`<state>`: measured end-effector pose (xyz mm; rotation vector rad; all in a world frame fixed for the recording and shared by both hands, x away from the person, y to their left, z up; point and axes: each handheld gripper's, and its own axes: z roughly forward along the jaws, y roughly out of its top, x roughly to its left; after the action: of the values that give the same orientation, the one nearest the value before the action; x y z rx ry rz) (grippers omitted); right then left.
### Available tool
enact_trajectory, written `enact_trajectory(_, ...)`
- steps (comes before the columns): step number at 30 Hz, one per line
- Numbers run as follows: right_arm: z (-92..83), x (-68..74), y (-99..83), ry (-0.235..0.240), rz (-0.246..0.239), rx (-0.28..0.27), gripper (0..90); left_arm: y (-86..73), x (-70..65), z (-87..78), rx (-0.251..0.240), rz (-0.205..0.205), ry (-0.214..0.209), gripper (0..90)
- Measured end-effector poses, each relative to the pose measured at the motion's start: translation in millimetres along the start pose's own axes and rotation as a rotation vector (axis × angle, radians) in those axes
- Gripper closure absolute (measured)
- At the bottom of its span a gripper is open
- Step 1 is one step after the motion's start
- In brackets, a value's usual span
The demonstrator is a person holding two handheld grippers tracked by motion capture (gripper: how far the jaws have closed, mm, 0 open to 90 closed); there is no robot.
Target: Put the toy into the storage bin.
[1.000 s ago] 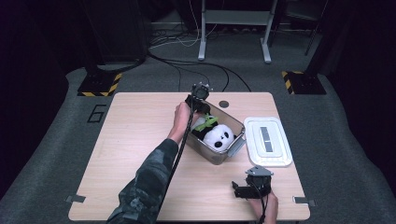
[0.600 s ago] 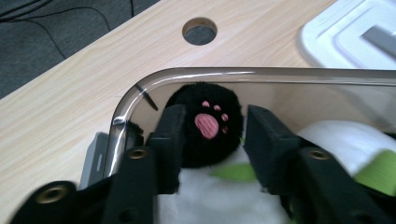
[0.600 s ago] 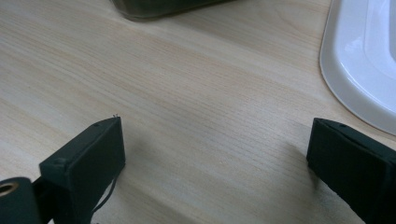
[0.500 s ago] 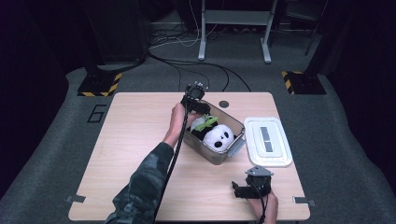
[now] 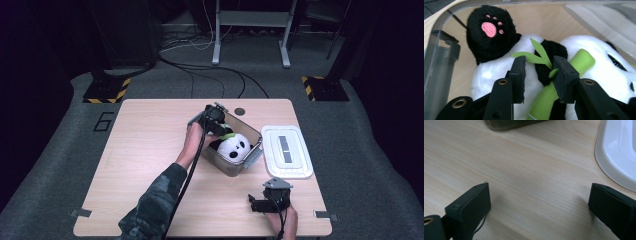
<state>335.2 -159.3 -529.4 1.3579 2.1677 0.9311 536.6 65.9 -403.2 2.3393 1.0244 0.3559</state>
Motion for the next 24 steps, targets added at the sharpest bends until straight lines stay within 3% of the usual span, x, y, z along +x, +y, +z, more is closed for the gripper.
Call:
enact_trajectory(8, 0.1, -0.1, 0.0, -0.001, -0.002, -0.001, 3.3, -0.2, -3.9, 5.9, 0.028, 0.022, 0.026, 64.7)
enact_trajectory(12, 0.0, 0.0, 0.0, 0.000, 0.000, 0.000, 3.3, -0.5, -0.2, 0.2, -0.002, 0.003, 0.006, 63.1)
enact_trajectory(13, 0.0, -0.1, 0.0, 0.000, 0.000, 0.000, 3.3, -2.9, 4.9, -3.1, -0.043, -0.031, -0.019, 57.4)
enact_trajectory(18, 0.1, -0.9, 0.1, -0.003, 0.000, 0.001, 3.2, -11.0, 17.3, -15.2, -0.109, -0.107, -0.080, 39.3)
enact_trajectory(24, 0.1, -0.8, 0.2, -0.006, 0.008, 0.003, 3.1, -21.1, 18.4, -36.4, -0.159, -0.088, -0.107, 20.8)
